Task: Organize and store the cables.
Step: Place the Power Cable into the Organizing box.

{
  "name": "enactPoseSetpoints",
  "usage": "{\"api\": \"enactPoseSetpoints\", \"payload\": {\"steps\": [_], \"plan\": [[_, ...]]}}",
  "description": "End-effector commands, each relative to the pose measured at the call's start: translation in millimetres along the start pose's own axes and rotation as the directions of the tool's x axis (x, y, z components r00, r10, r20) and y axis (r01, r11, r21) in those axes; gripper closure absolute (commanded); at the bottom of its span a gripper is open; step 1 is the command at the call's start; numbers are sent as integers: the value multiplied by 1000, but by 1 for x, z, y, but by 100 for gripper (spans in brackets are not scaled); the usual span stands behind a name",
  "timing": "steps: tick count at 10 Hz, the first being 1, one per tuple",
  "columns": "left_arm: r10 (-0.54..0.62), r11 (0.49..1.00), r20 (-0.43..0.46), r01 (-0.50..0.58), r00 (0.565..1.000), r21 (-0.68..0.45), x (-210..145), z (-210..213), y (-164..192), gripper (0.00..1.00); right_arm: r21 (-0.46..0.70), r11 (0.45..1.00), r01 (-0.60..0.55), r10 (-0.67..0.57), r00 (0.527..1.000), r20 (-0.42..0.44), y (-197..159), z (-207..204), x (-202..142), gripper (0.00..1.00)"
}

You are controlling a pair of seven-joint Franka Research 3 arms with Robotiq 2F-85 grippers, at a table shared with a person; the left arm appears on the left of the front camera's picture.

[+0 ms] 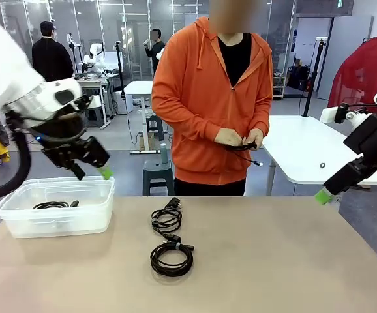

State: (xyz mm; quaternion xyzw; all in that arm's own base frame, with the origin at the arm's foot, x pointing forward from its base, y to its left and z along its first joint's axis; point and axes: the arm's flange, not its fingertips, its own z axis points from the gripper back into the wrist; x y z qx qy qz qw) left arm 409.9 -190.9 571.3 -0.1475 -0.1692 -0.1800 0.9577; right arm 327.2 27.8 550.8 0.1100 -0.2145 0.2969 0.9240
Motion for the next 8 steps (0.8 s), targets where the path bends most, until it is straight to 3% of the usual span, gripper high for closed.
{"api": "enactPoseSetpoints", "payload": {"steps": [1, 5, 6, 8], "plan": [[146, 989, -48, -145, 988, 22, 35, -16, -15, 12, -3, 1000, -2, 2, 1000, -10, 0, 1, 2, 0], [373, 924, -4, -371, 928, 97, 52, -74, -25, 12, -3, 1000, -2, 2, 1000, -10, 0, 1, 2, 0], [334, 939, -43, -329, 942, 103, 50, -76, -23, 12, -3, 1000, -2, 2, 1000, -10, 0, 1, 2, 0], [324, 945, -34, -321, 945, 66, 45, -66, -17, 12, -3, 1000, -2, 2, 1000, -10, 0, 1, 2, 0]]}}
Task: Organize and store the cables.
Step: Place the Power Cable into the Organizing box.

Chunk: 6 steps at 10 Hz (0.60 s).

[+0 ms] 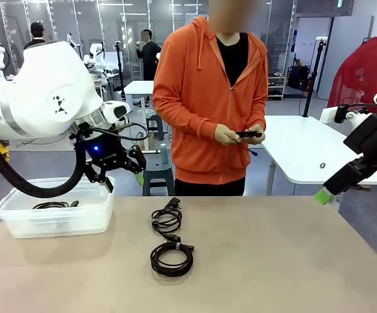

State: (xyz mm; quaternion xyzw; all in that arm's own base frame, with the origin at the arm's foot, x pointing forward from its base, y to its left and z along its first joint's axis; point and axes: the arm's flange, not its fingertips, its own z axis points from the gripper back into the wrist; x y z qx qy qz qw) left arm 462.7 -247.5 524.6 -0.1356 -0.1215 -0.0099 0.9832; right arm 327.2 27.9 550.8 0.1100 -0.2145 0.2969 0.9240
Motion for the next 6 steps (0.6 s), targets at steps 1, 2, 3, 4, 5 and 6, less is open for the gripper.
{"api": "enactPoseSetpoints", "payload": {"steps": [1, 2, 3, 4, 5, 6], "plan": [[-18, 1000, 9, 18, 1000, -12, 0, 10, 3, 12, -3, 1000, -2, 2, 1000, -10, 0, 1, 2, 0], [-18, 1000, 9, 18, 1000, -12, 0, 10, 3, 12, -3, 1000, -2, 2, 1000, -10, 0, 1, 2, 0], [-2, 1000, 6, 2, 1000, -2, 0, 3, 0, 12, -3, 1000, -2, 2, 1000, -10, 0, 1, 2, 0], [47, 997, -47, -43, 998, 63, 6, -16, -3, 12, -3, 1000, -2, 2, 1000, -10, 0, 1, 2, 0], [50, 995, -67, -45, 996, 84, 10, -32, -8, 12, -3, 1000, -2, 2, 1000, -10, 0, 1, 2, 0], [53, 994, -89, -44, 995, 102, 15, -45, -13, 12, -3, 1000, -2, 2, 1000, -10, 0, 1, 2, 0]]}}
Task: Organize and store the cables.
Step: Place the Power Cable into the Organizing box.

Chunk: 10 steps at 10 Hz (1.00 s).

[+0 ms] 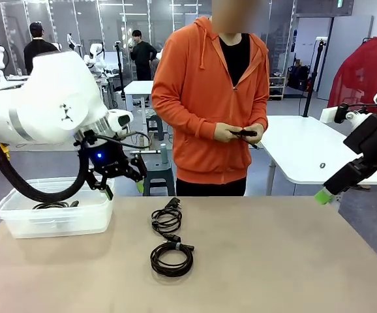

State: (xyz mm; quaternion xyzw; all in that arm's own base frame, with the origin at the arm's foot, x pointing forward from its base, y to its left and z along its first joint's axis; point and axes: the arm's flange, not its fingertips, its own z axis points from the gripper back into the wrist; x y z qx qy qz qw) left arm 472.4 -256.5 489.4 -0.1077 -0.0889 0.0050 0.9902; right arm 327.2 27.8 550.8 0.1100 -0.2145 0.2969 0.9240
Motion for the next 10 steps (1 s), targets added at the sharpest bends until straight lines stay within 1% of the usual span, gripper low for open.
{"api": "enactPoseSetpoints", "payload": {"steps": [1, 2, 5, 7, 10], "plan": [[55, 996, -17, -54, 998, 66, 18, -17, -19, 12, -3, 1000, -2, 2, 1000, -10, 0, 1, 2, 0], [82, 993, -5, -82, 997, 86, 24, -31, -20, 12, -3, 1000, -2, 2, 1000, -10, 0, 1, 2, 0], [101, 989, -28, -98, 994, 110, 37, -59, -24, 12, -3, 1000, -2, 2, 1000, -10, 0, 1, 2, 0], [122, 985, -9, -120, 993, 127, 50, -72, -28, 12, -3, 1000, -2, 2, 1000, -10, 0, 1, 2, 0], [127, 982, -49, -119, 991, 148, 73, -95, -42, 12, -3, 1000, -2, 2, 1000, -10, 0, 1, 2, 0]]}}
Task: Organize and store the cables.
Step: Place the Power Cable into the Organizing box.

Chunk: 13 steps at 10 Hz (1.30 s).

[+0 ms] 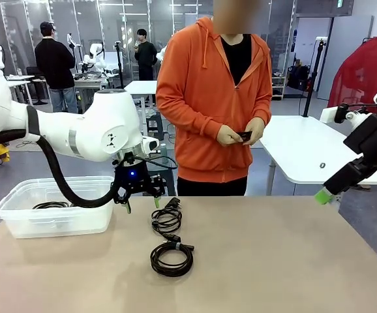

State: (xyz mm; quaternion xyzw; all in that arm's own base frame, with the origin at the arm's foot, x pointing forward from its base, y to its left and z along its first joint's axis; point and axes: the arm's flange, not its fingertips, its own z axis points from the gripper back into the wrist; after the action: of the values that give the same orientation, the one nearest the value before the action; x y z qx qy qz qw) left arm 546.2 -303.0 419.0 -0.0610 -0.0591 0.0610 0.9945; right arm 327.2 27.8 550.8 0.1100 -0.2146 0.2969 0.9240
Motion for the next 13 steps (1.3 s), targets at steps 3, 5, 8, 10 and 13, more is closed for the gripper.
{"api": "enactPoseSetpoints", "payload": {"steps": [3, 5, 8, 10, 13], "plan": [[32, 996, -42, -28, 999, 88, 25, -24, -29, 12, -3, 1000, -2, 2, 1000, -10, 0, 1, 2, 0], [53, 995, -60, -48, 997, 88, 35, -35, -37, 12, -3, 1000, -2, 2, 1000, -10, 0, 1, 2, 0], [84, 990, -95, -73, 992, 118, 44, -51, -41, 12, -3, 1000, -2, 2, 1000, -10, 0, 1, 2, 0], [92, 989, -126, -75, 988, 129, 50, -65, -40, 12, -3, 1000, -2, 2, 1000, -10, 0, 1, 2, 0], [106, 985, -132, -85, 986, 150, 63, -85, -37, 12, -3, 1000, -2, 2, 1000, -10, 0, 1, 2, 0]]}}
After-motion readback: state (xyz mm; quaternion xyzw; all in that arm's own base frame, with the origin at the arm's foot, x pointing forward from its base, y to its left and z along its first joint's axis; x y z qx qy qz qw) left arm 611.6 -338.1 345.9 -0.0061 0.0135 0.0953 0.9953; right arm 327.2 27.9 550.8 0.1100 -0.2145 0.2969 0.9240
